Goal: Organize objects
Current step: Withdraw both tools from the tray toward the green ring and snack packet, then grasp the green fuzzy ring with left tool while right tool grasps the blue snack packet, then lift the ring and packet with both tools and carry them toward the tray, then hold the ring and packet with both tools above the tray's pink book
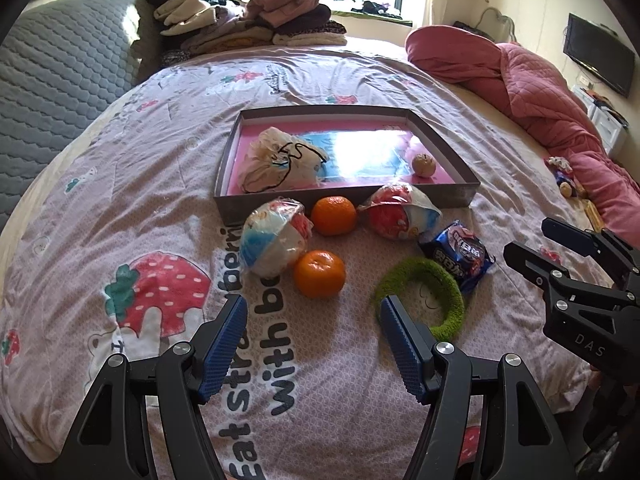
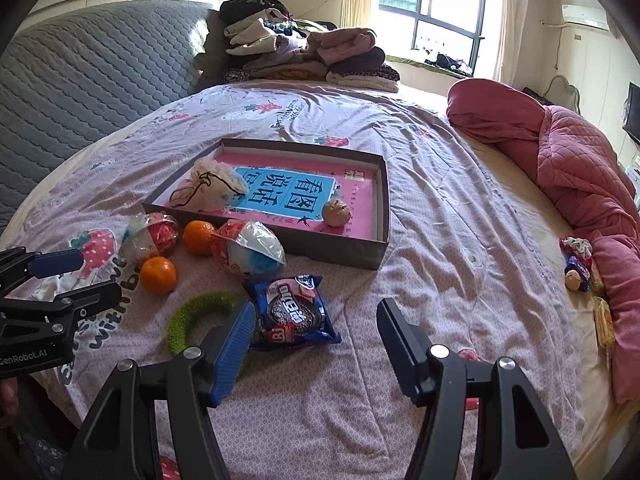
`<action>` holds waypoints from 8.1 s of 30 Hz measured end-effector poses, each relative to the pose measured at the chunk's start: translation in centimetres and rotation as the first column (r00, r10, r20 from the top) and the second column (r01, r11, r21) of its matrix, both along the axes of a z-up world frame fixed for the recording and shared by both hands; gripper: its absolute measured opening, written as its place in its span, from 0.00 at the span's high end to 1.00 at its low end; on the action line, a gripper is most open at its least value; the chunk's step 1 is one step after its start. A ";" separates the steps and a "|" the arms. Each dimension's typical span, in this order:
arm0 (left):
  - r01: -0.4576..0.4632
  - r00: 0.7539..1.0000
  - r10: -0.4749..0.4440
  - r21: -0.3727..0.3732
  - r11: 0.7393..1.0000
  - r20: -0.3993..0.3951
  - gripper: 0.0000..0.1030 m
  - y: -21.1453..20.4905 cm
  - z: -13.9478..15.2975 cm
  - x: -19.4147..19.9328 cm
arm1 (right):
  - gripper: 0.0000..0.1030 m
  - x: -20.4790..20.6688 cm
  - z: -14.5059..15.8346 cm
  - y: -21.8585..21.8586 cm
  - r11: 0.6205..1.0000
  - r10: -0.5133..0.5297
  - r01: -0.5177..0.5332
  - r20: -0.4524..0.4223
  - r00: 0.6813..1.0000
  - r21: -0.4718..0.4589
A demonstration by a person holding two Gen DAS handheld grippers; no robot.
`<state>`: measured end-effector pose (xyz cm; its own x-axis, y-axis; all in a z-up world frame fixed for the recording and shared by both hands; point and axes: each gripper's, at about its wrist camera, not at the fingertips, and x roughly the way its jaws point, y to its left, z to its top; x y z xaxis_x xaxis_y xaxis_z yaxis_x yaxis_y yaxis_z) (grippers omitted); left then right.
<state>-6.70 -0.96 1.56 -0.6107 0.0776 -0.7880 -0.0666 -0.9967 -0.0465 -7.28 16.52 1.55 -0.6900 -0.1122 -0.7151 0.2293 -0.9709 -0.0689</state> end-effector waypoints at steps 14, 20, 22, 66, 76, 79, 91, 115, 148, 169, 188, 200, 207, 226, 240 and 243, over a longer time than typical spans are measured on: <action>0.039 0.999 -0.039 0.007 0.999 0.035 0.31 2.3 -1.8 0.3 | 0.39 0.1 -1.9 0.2 1.000 0.023 -0.023 0.032 0.999 0.008; 0.047 0.998 -0.048 0.007 0.999 0.052 0.31 3.0 -2.4 -0.1 | 0.39 -0.1 -2.4 0.0 0.999 0.045 -0.045 0.040 0.998 0.015; 0.046 0.997 -0.046 0.006 0.999 0.057 0.31 3.0 -2.6 -0.3 | 0.39 -0.2 -2.7 -0.1 0.998 0.054 -0.055 0.043 0.998 0.021; 0.008 0.988 -0.004 -0.024 1.000 0.154 0.32 3.5 -6.2 -3.6 | 0.29 -3.9 -4.7 -0.9 0.990 0.139 -0.138 0.100 0.985 -0.015; 0.019 0.988 -0.013 -0.040 0.999 0.155 0.32 3.9 -6.4 -3.7 | 0.29 -5.1 -6.0 -1.7 0.994 0.102 -0.105 0.123 0.987 0.013; 0.022 0.988 -0.018 -0.023 0.999 0.154 0.39 3.9 -6.4 -3.7 | 0.31 -5.5 -6.5 -1.6 0.995 0.097 -0.098 0.136 0.986 0.000; 0.060 0.985 -0.069 0.063 0.996 0.159 0.86 3.9 -5.8 -3.1 | 0.48 -4.5 -5.9 -0.6 0.993 0.099 -0.090 0.133 0.986 -0.073; 0.050 0.992 -0.061 0.101 0.994 0.111 0.87 2.1 -3.3 -1.7 | 0.49 -2.7 -4.3 -0.7 0.989 0.106 -0.093 0.113 0.988 -0.117; 0.034 0.999 -0.031 0.104 0.994 -0.029 0.87 0.5 2.1 -1.3 | 0.50 -1.8 1.9 -0.8 0.979 0.105 -0.108 -0.027 0.994 -0.173; 0.017 0.998 -0.010 0.109 0.994 -0.063 0.87 -0.3 3.9 -3.3 | 0.50 -3.6 4.1 -1.5 0.978 0.102 -0.113 -0.070 0.992 -0.175; 0.016 0.997 -0.008 0.110 0.994 -0.073 0.87 -0.7 4.5 -6.0 | 0.49 -6.2 5.4 -1.7 0.979 0.095 -0.109 -0.085 0.992 -0.170; -0.002 0.997 0.010 0.111 0.994 -0.071 0.87 -1.8 4.5 -7.1 | 0.49 -7.4 5.4 -2.4 0.979 0.103 -0.116 -0.089 0.991 -0.167; -0.025 0.996 0.033 0.091 0.995 -0.088 0.87 -3.1 5.2 -8.5 | 0.49 -8.6 5.8 -2.5 0.980 0.098 -0.114 -0.098 0.990 -0.165; -0.078 0.992 0.085 0.072 0.994 -0.088 0.87 -6.4 5.7 -14.5 | 0.49 -12.7 5.0 -3.4 0.983 0.094 -0.106 -0.089 0.992 -0.150; -0.076 0.997 0.077 0.048 0.996 -0.020 0.87 -6.3 2.0 -16.2 | 0.49 -14.7 2.3 -4.3 0.985 0.103 -0.107 -0.037 0.994 -0.136; -0.078 0.997 0.079 0.040 0.996 -0.009 0.87 -6.4 1.3 -16.6 | 0.49 -15.0 1.7 -4.6 0.985 0.107 -0.109 -0.027 0.994 -0.133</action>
<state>-23.27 -7.32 2.86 -0.6243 0.0605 -0.7788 0.0110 -0.9962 -0.0862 -22.32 11.91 3.28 -0.6822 -0.2810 -0.6750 0.3334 -0.9412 0.0548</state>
